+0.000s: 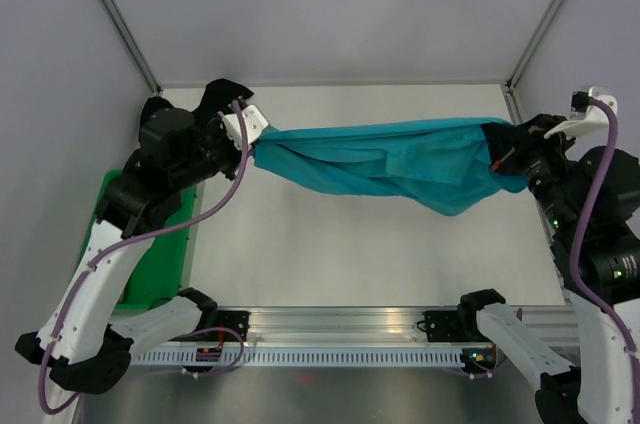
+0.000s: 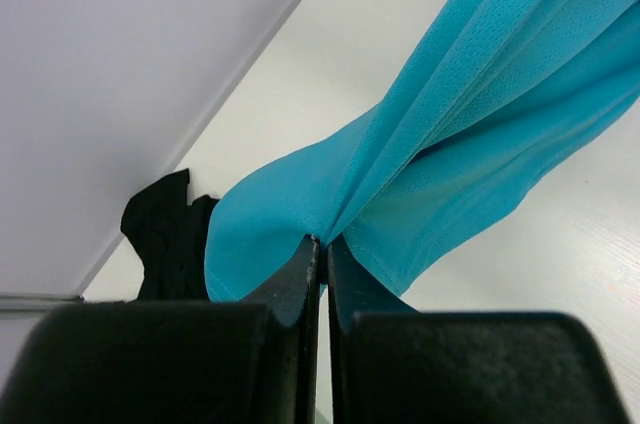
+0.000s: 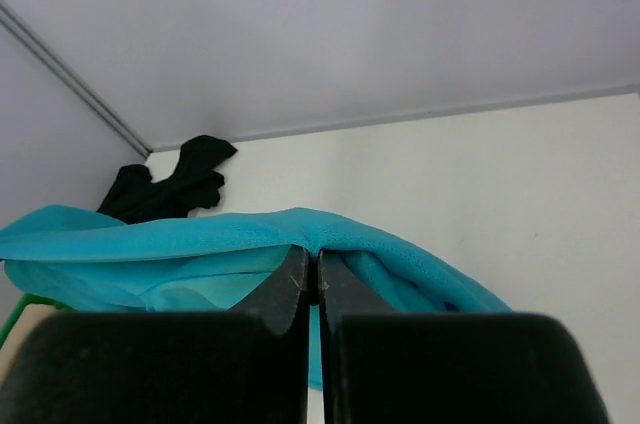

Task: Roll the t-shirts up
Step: Flatten the tshirt

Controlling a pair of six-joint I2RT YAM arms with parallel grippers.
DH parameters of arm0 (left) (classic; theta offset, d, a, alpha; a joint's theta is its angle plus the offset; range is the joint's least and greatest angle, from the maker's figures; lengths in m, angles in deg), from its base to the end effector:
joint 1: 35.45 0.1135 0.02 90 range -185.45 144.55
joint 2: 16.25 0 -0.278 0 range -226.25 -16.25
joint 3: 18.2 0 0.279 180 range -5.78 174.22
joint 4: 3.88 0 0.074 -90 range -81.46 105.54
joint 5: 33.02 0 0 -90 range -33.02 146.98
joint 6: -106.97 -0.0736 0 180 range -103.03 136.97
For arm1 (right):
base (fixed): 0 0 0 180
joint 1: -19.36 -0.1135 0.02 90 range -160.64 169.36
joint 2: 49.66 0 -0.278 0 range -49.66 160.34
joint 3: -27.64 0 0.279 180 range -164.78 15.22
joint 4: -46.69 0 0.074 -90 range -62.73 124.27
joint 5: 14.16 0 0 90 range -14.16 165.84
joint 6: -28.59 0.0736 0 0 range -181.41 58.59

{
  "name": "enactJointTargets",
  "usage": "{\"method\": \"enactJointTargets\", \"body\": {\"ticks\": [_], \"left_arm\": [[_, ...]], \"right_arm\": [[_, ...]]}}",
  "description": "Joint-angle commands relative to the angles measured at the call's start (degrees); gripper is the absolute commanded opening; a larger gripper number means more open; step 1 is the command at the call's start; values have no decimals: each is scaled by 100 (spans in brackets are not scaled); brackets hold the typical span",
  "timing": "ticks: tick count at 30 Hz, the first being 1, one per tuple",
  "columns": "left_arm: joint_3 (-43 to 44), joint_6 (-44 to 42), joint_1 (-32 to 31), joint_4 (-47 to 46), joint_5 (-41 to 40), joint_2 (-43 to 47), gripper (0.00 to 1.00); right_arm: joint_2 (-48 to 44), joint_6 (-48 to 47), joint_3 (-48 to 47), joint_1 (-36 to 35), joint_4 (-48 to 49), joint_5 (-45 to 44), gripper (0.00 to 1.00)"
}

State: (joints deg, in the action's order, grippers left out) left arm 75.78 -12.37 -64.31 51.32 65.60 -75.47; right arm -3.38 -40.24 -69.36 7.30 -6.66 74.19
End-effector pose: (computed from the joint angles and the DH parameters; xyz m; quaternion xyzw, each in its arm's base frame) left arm 0.2088 -0.1277 0.4602 0.4358 0.6948 -0.0593 0.5691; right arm 0.1490 0.0297 0.5236 0.0673 0.7200 0.1875 0.6648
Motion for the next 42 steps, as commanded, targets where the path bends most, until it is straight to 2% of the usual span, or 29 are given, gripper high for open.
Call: {"method": "enactJointTargets", "body": {"ticks": [1, 6, 9, 10, 12, 13, 14, 15, 16, 18, 19, 21, 22, 26, 31, 34, 42], "left_arm": [[220, 210, 74, 951, 121, 25, 2], [150, 131, 91, 837, 245, -580, 2], [-201, 148, 371, 14, 87, -1160, 6], [-324, 79, 451, -442, 70, -1353, 11], [-457, -19, 609, -805, -27, -2073, 40], [-404, -1, 662, -1024, -158, -2354, 54], [-160, 60, 715, -1079, -237, -2975, 72], [25, 147, 811, -1097, -369, -3277, 75], [236, 374, 838, -1088, -744, -3532, 75], [729, 517, 821, -896, -1045, -3964, 73], [782, 552, 812, -816, -890, -3913, 71], [441, 553, 751, -789, -582, -3424, 66], [257, 405, 716, -798, -329, -3221, 64], [-1190, -298, 470, -632, 42, -2218, 58], [-2616, -1003, 171, -561, -317, -1865, 62], [-3047, -1091, -110, -814, -563, -1953, 65], [-3603, -1249, -366, -1764, -721, -2356, 69]], "right_arm": [[38, -52, -393, 54, -600, -90, 0], [609, 124, 107, 45, -531, -143, 0], [1267, 54, 581, 54, -154, 469, 0], [1774, 71, 696, 54, 13, 603, 0], [2347, 45, 776, 63, 251, 823, 2], [2985, 54, 767, 63, 478, 824, 19], [3331, 37, 698, 80, 576, 842, 42], [3674, 19, 592, 141, 673, 842, 65], [4400, 36, 235, 194, 587, 650, 83], [4976, 80, -171, 395, 202, 526, 85], [5178, 80, -339, 458, 156, 499, 87], [4988, 159, -113, 502, 408, 316, 89], [4648, 194, 323, 511, 541, 201, 90], [4012, 300, 1319, 756, 691, -186, 87], [3423, 396, 2594, 1064, 788, -493, 76], [3081, 669, 3235, 1370, 1016, -609, 73], [3141, 1091, 4360, 1583, 1411, -652, 77]]}}
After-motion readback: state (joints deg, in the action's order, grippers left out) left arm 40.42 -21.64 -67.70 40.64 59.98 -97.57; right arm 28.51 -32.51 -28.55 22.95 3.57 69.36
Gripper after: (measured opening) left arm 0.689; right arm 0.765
